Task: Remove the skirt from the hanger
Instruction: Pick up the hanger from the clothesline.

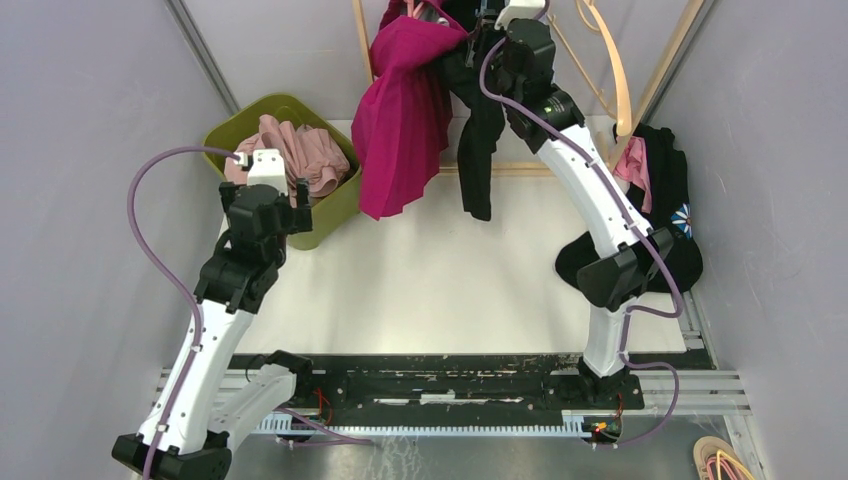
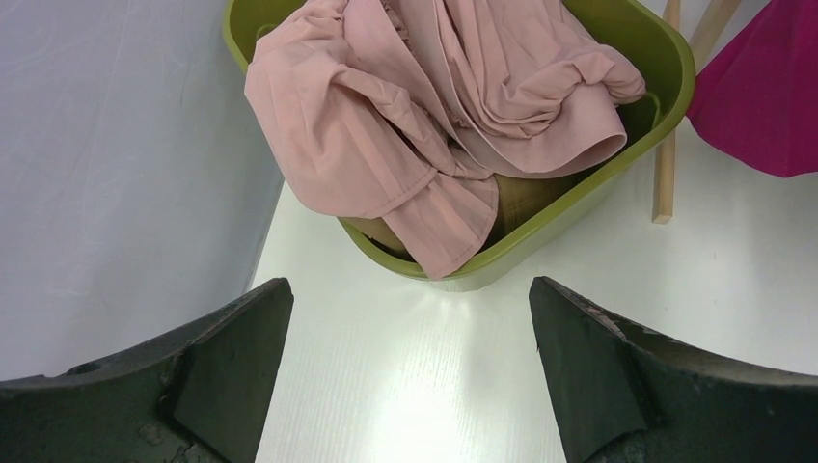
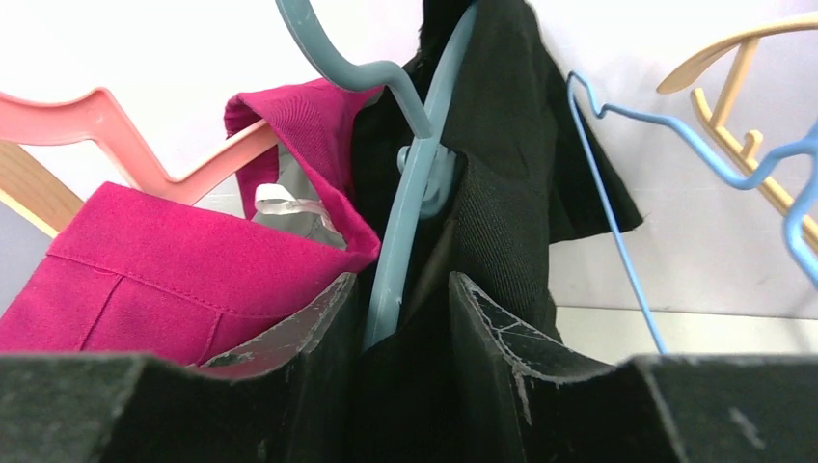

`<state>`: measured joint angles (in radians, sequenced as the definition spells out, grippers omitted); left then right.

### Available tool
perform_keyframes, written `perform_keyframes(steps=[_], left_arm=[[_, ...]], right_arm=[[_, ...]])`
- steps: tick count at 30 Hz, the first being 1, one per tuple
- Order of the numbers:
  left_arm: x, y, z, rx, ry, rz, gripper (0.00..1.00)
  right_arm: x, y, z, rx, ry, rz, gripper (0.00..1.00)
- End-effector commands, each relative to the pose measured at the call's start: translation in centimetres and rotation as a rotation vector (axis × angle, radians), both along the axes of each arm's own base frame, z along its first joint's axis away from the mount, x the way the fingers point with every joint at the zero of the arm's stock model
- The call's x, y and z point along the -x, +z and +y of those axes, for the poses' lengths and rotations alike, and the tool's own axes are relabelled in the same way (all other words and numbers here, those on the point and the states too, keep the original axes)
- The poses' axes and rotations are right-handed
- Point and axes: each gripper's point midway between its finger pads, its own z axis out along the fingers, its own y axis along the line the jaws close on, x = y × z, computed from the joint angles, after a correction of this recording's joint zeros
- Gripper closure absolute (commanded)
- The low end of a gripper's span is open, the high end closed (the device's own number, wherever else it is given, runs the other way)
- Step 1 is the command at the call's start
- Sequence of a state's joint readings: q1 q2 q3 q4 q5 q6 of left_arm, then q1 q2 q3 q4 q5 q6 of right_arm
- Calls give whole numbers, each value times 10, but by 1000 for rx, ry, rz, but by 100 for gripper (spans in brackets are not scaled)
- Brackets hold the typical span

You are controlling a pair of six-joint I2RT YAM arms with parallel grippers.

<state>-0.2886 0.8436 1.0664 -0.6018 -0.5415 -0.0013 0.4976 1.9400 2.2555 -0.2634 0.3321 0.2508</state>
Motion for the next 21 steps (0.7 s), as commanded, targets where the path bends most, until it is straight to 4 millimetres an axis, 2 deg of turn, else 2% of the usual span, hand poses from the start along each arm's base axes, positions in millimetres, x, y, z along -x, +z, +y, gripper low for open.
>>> perform_keyframes(steps=[1, 8, 10, 14, 17, 21], left_arm=[[5, 7, 2, -3, 1, -23, 1], [17, 10, 9, -3, 23, -34, 1], [23, 11, 15, -12, 48, -38, 1], [31, 14, 21, -21, 72, -42, 1], [34, 15, 23, -22, 76, -40, 1], [33, 13, 20, -16, 68, -36, 1]], right_arm=[[10, 20, -19, 40, -63, -27, 54], [-6, 19, -35, 55, -175, -29, 54], [-10, 17, -39, 70, -201, -31, 58], [-16, 9, -46, 80, -225, -17, 74], [-20, 1, -54, 80, -240, 5, 96], [-13, 3, -73, 85, -299, 2, 99]])
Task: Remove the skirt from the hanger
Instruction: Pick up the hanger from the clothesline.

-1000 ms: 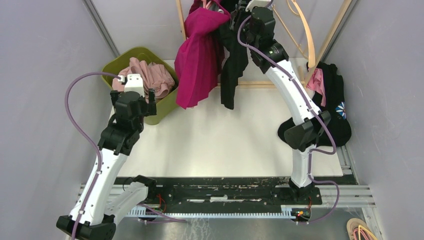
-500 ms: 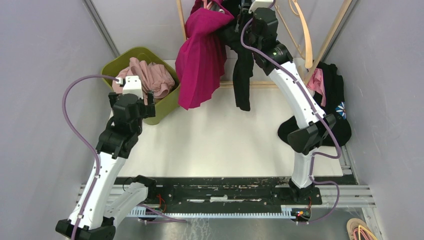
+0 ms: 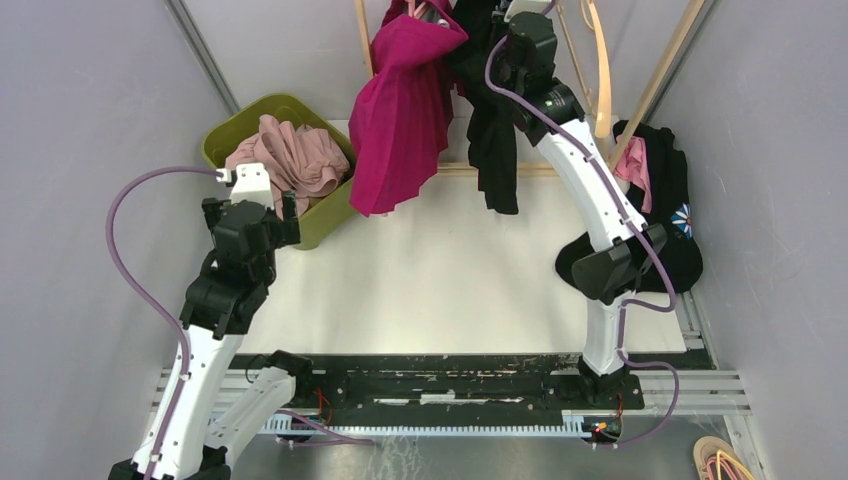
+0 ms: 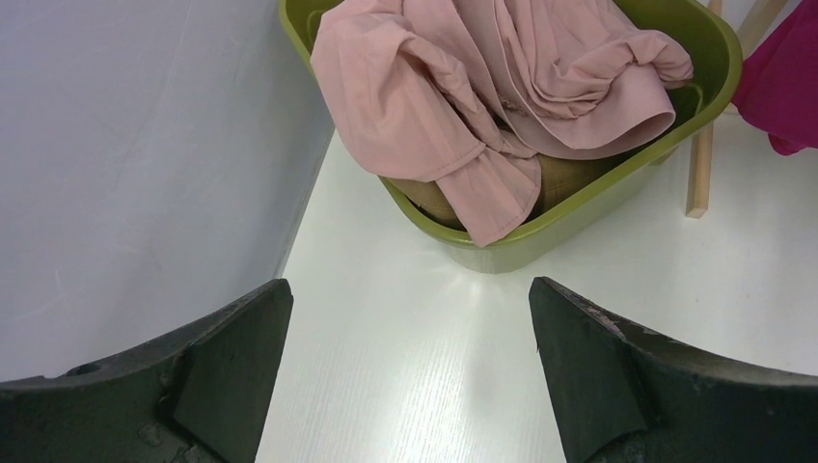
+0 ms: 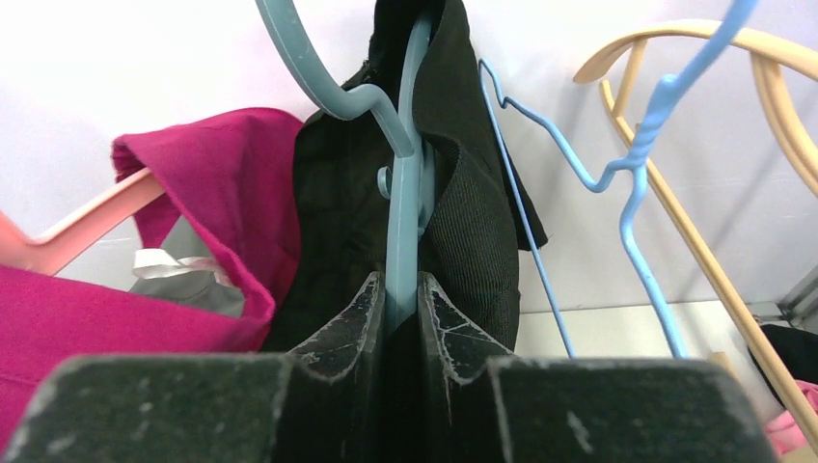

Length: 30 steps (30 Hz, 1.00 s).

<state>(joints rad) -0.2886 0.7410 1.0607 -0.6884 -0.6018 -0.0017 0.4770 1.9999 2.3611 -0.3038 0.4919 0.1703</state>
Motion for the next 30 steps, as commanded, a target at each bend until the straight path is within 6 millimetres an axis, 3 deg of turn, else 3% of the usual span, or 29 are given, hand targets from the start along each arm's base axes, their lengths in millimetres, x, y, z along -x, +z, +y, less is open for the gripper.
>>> perform_keyframes(steps=[1, 5, 10, 16, 21, 27, 30], left_arm=[[1, 7, 1, 5, 9, -20, 1], [-2, 6, -1, 7, 3, -18, 1], [-8, 4, -5, 15, -11, -17, 1], [-11, 3, -7, 18, -18, -18, 1], [-6, 5, -3, 17, -2, -28, 1], [3, 6, 4, 0, 26, -21, 1], [7, 7, 6, -2, 33, -16, 1]], right_arm=[[5, 2, -39, 22, -125, 0, 99], [24, 22, -58, 53, -155, -32, 99], [34, 28, -70, 54, -166, -39, 99], [30, 31, -71, 50, -167, -37, 67], [19, 23, -64, 57, -152, -23, 57], [6, 8, -62, 64, -163, 3, 58], [2, -1, -64, 70, -172, 20, 72]])
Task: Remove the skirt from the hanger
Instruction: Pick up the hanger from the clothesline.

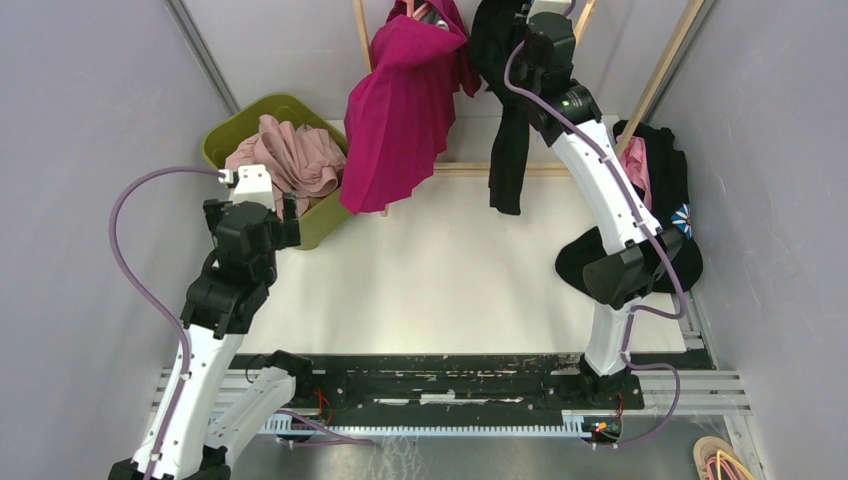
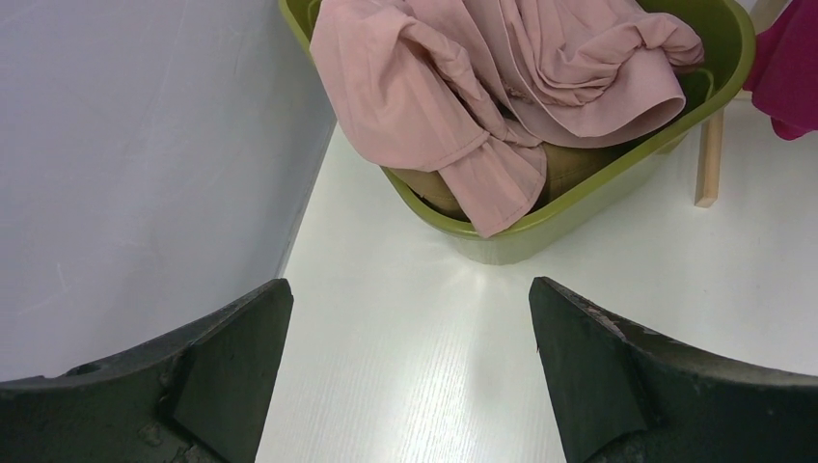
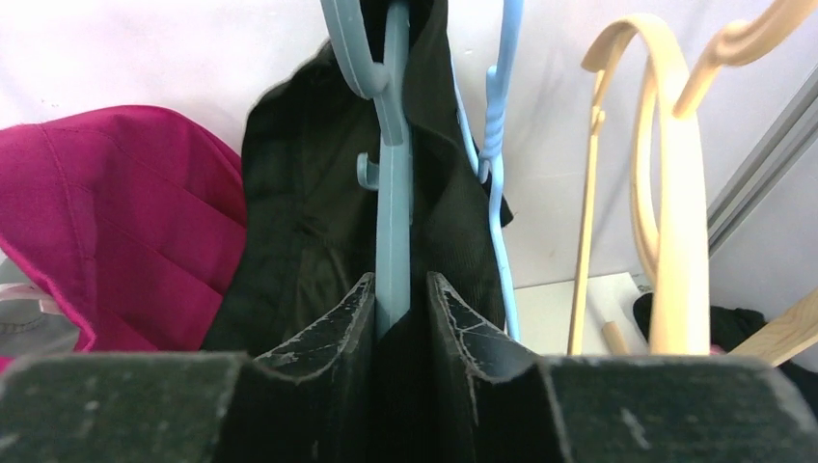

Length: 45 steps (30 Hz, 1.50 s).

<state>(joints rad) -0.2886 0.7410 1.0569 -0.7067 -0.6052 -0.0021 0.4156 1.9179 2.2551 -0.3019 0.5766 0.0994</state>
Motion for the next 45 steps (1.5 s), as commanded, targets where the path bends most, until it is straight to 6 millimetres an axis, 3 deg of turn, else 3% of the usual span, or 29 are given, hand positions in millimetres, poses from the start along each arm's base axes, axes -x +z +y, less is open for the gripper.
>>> perform_keyframes(steps=[1, 3, 4, 10, 14, 19, 22, 28, 37, 45], left_arm=[[6, 13, 6, 5, 31, -37, 1], [9, 14, 7, 5, 36, -37, 1], [10, 15, 8, 2, 38, -37, 1], [16, 17, 12, -2, 50, -39, 1], [17, 14, 11, 15, 51, -45, 0], [16, 13, 10, 15, 49, -51, 1], [13, 13, 9, 15, 45, -59, 1], [7, 10, 5, 21, 30, -60, 1], [4, 0, 4, 13, 29, -35, 1], [0, -4, 3, 6, 26, -27, 1]], right_arm=[[-6, -1, -7, -5, -24, -3, 79], [-8, -7, -8, -6, -30, 8, 96], [-8, -9, -10, -13, -35, 11, 99], [-3, 0, -5, -11, 16, 5, 99], [9, 27, 0, 3, 78, -46, 99], [29, 75, 3, 14, 125, -170, 99], [38, 90, 5, 20, 140, -203, 99], [42, 102, 5, 40, 129, -246, 99], [29, 121, 6, 41, 92, -330, 99], [31, 121, 17, 67, 112, -365, 99]])
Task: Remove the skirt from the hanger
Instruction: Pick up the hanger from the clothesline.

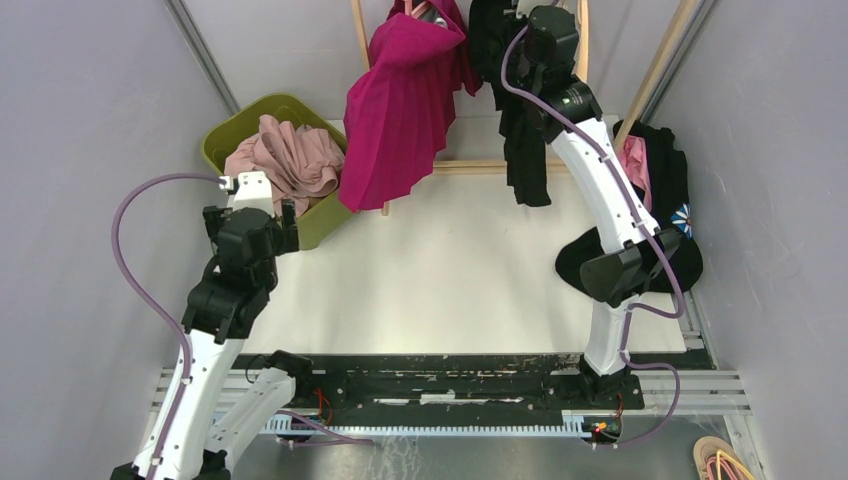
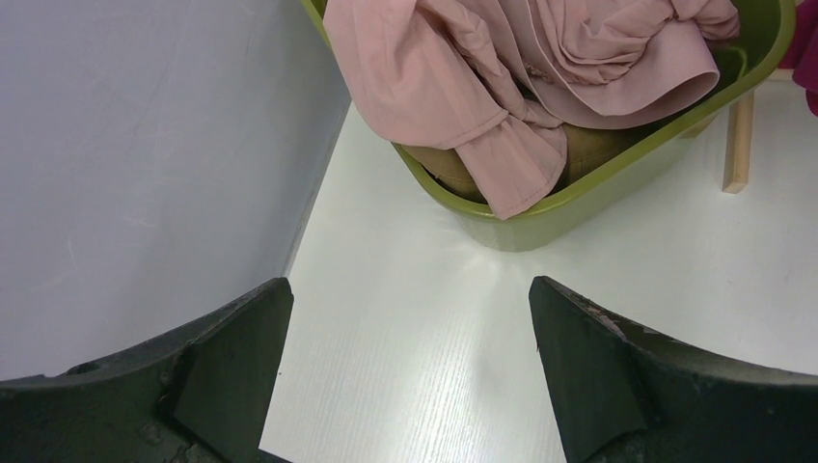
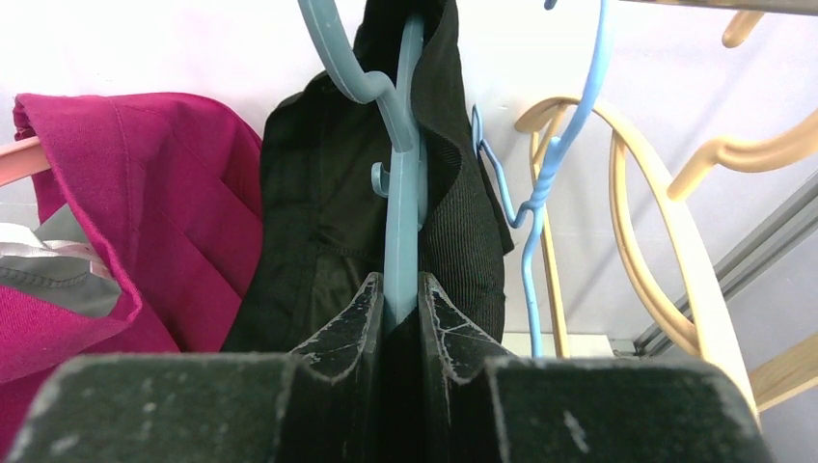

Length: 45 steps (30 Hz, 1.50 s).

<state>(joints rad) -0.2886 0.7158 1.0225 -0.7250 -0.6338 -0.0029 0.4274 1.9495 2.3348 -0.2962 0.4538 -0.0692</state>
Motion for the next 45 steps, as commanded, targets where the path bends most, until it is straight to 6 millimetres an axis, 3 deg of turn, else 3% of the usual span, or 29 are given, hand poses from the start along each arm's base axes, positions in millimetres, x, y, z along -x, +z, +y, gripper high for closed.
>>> perform_keyframes(steps=[1, 6, 14, 24, 34, 45], left_arm=[[-9, 6, -4, 22, -4, -47, 1], [-16, -4, -9, 19, -26, -25, 0], [-27, -16, -16, 13, -51, 15, 0], [-41, -20, -25, 14, -83, 25, 0], [-47, -24, -28, 4, -99, 28, 0], [-48, -25, -32, -3, -115, 31, 0]], right_arm=[[33, 102, -3, -93, 13, -338, 99], [19, 88, 5, 121, -49, -347, 99], [11, 83, -10, 321, -223, -386, 99], [22, 87, -23, 407, -328, -436, 99], [41, 106, -13, 498, -337, -499, 99], [59, 118, 13, 676, -321, -551, 99]])
